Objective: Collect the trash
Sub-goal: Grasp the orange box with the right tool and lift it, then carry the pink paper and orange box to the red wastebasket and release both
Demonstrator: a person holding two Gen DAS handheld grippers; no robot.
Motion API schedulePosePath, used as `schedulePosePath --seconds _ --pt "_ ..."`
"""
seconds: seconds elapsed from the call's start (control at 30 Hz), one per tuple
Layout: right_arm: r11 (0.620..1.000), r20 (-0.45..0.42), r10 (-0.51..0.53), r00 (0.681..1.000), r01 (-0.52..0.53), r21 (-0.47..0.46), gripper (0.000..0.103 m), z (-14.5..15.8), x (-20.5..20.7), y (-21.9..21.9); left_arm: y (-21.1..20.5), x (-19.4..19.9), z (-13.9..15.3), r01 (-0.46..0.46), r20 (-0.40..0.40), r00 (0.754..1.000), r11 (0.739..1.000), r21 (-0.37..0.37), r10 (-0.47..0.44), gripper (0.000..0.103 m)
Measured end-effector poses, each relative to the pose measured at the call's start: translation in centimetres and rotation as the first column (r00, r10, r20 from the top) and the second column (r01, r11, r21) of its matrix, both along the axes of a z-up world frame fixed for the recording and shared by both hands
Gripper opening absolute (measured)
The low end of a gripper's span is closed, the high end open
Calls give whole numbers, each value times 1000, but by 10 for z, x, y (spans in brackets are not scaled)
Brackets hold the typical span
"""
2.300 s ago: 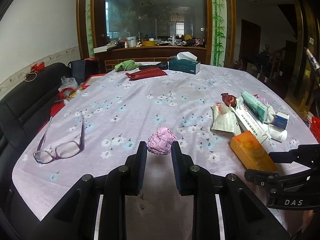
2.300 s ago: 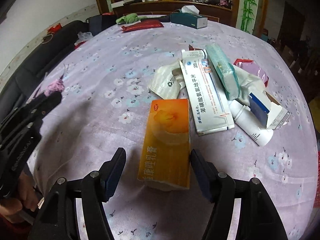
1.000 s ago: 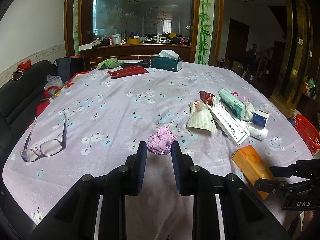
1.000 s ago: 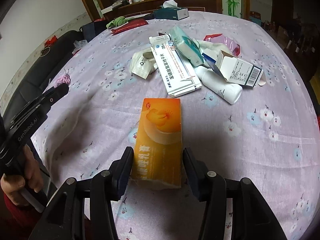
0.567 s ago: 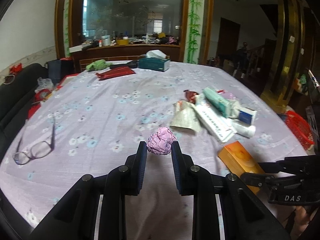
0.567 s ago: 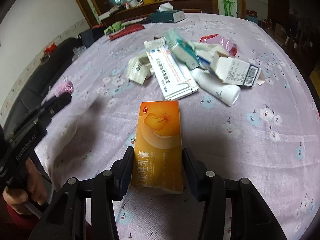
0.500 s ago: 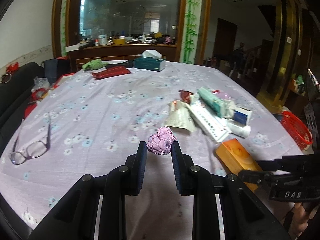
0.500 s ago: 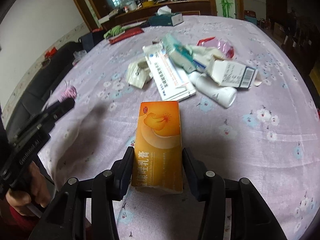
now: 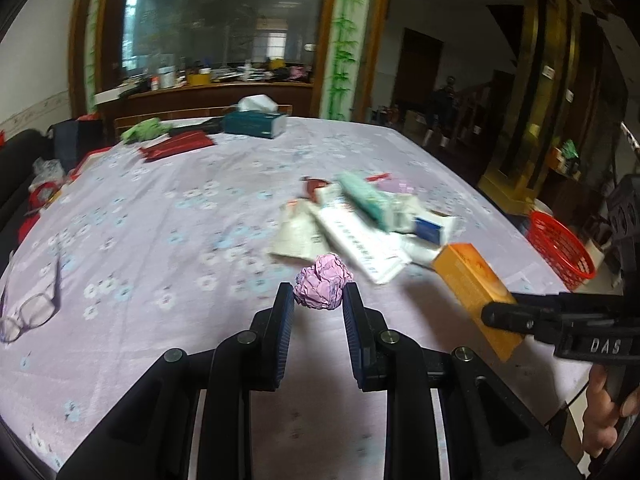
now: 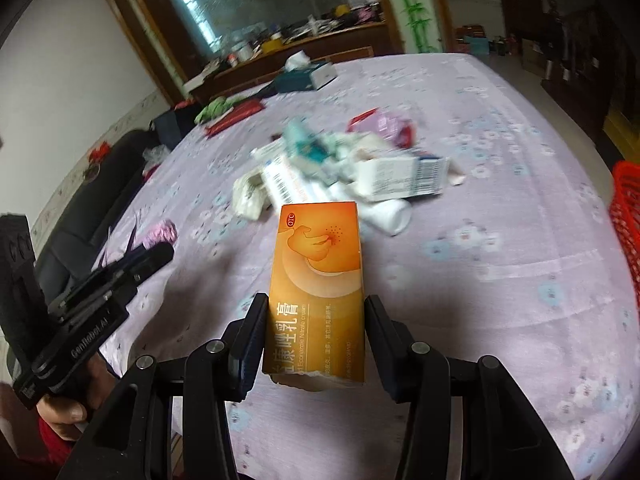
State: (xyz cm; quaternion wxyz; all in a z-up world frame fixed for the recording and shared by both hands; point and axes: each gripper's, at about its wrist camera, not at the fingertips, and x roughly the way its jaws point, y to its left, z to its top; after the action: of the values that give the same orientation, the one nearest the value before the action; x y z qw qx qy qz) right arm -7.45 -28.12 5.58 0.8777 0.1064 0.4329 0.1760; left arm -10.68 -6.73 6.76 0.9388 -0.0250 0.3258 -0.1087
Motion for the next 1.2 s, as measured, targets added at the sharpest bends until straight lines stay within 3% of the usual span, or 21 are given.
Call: schedulePosePath --seconds 0.17,0.33,0.53,0.73,0.93,1.0,1.03,1.1,1.2 --pt "992 35 -119 992 118 43 52 14 -10 -54 -44 6 8 116 -3 993 993 -7 -116 24" --pt "963 58 -263 963 258 83 52 25 -23 -120 -104 14 18 249 -3 969 968 -14 -249 24" --pt "891 81 -447 891 437 120 52 38 -40 -208 -191 22 36 416 -14 909 908 -44 -417 24" --pt "827 68 -556 828 545 137 52 39 -37 -277 -282 38 45 527 -40 848 848 -51 -529 24" --pt "772 33 -626 779 613 166 53 32 -25 -334 -363 71 36 575 -98 810 816 -60 -578 24" --pt "769 27 -630 776 618 161 55 29 -18 -343 -383 81 30 580 -113 804 812 -64 -583 25" --pt "764 28 -638 770 628 147 55 27 -14 -349 -392 86 27 582 -124 801 811 -64 -585 28" --pt "756 21 -649 761 641 136 57 21 -12 -358 -404 94 20 577 -146 800 813 -80 -582 46" --pt "756 17 -646 763 637 153 57 19 -15 -361 -401 94 16 579 -160 795 811 -86 -585 47"
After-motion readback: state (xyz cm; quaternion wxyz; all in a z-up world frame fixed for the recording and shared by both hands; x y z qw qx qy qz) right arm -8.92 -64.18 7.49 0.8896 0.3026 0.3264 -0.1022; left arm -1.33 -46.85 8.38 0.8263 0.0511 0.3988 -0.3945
